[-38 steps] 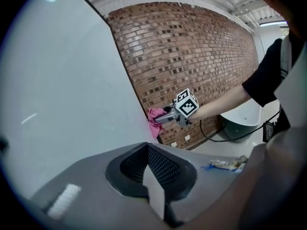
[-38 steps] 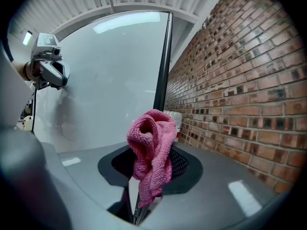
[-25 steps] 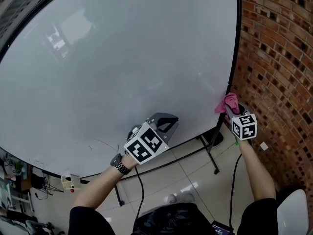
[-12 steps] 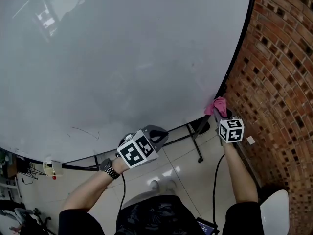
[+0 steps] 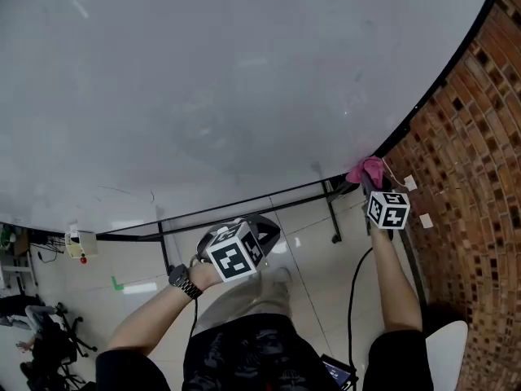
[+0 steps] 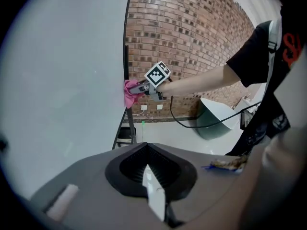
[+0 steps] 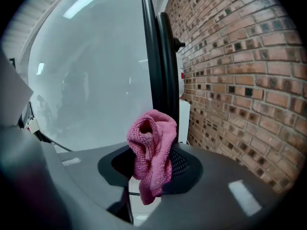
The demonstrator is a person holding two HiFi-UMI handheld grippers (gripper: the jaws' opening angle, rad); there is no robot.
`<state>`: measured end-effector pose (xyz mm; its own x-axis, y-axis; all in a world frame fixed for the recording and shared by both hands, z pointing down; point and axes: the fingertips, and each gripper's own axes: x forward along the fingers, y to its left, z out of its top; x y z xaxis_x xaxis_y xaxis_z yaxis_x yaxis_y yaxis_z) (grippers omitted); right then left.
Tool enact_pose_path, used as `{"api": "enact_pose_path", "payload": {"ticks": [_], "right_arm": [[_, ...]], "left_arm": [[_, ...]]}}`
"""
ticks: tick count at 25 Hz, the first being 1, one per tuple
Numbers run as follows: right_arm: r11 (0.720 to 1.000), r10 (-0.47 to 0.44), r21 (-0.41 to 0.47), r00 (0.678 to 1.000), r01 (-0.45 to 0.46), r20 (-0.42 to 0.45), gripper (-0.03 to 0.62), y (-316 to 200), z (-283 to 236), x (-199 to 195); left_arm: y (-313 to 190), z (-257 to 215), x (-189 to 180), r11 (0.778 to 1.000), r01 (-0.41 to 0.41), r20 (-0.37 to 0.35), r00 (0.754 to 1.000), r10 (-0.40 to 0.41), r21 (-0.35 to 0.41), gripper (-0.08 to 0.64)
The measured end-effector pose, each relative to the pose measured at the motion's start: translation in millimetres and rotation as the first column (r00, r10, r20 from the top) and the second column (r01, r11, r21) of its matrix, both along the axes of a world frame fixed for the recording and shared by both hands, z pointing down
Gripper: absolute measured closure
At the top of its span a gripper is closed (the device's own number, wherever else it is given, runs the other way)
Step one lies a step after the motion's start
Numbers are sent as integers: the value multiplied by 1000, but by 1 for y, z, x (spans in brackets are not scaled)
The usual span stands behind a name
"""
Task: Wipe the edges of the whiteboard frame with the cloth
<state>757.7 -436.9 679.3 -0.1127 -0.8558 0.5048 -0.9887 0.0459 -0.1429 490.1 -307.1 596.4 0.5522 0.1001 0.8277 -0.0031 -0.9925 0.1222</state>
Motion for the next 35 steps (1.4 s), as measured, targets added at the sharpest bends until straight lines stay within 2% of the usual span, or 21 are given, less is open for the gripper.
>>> {"api": "enact_pose_path", "payload": {"ticks": [4,7,9,11,12,15,18,21,22,23,24,27,31,35], "right_arm": [[999,-3,-33,999,4,37,466,-2,28,-5],[998,16,-66,999,-14,38,466,-2,50,-4],[995,34,-90,998,-30,44,466,-5,65,-3],[993,53,-110,998,-48,45,466,-4,76,-1],[992,58,-115,997,-53,44,466,-3,79,-2],[993,36,-113,997,-28,63,466,-4,85,-21],[994,-15,-106,998,22,66,466,-2,87,-55],[991,-82,-98,996,86,47,466,-2,84,-98],[989,-104,-97,994,108,42,466,-2,83,-112],[987,-125,-96,991,128,40,466,-3,82,-126],[985,-143,-94,989,146,39,466,-3,81,-138],[977,-186,-100,982,188,37,466,-4,80,-166],[968,-218,-121,975,221,41,466,-1,82,-193],[955,-268,-120,962,273,57,466,-3,81,-226]], "left_arm": [[-3,29,-1,999,40,53,998,-40,2,561],[-6,50,-13,990,138,56,989,-138,2,561],[0,62,-25,973,224,40,974,-222,-49,561],[8,71,-34,938,330,-6,943,-332,-105,561],[12,75,-39,913,386,-33,919,-393,-128,561],[21,91,-65,826,535,-56,832,-552,-177,561],[21,98,-100,744,639,-45,752,-658,-195,561],[13,95,-137,650,729,-59,654,-754,-215,561],[13,93,-145,628,745,-59,633,-772,-225,561],[13,92,-151,616,753,-57,621,-781,-232,561],[14,90,-156,613,756,-57,618,-784,-232,561],[19,88,-173,614,761,-68,615,-785,-208,561],[33,91,-202,572,789,-65,573,-817,-225,561],[45,95,-220,546,798,-41,555,-831,-254,561]]}}
